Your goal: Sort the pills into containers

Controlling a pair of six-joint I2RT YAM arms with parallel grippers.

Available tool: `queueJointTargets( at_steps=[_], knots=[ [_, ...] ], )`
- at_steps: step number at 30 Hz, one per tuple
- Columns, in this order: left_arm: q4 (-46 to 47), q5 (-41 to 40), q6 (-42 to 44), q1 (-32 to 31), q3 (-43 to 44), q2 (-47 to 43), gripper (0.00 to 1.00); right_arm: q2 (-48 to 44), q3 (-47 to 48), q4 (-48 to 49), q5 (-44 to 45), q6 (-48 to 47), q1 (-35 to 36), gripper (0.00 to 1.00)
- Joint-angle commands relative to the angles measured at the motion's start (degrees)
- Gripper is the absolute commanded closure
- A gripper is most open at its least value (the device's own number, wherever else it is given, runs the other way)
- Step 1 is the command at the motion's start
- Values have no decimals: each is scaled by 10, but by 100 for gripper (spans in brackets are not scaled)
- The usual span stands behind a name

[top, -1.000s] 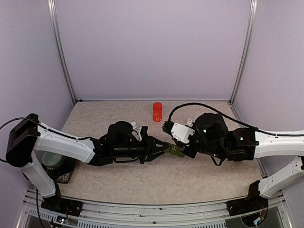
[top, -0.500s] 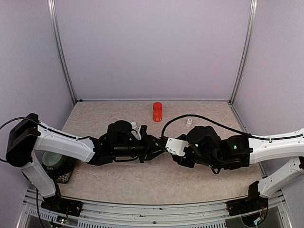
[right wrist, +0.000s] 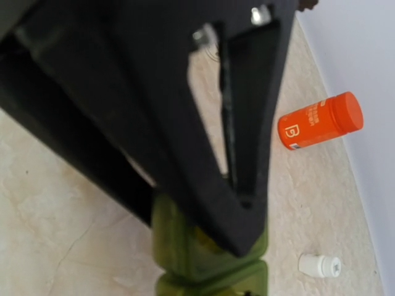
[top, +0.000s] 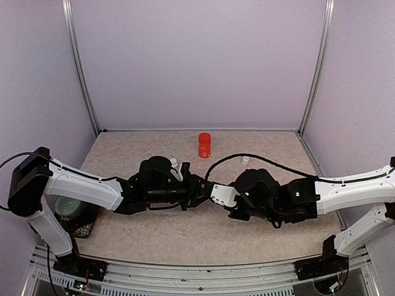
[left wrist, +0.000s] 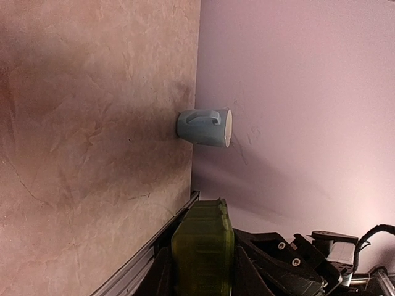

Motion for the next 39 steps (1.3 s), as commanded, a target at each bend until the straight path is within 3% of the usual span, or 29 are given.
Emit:
queueJointTargets(
  at_steps=[1, 24, 39],
  knots=[
    [18, 21, 5, -5, 5, -2, 91, 3, 12, 5, 31, 1, -1, 75],
    [-3, 17, 18, -18, 12, 0, 91, 11, 52, -31, 13, 25, -19, 97],
    [0, 19, 19, -20, 4, 1, 91, -20, 55, -36, 9, 30, -46, 100]
  ],
)
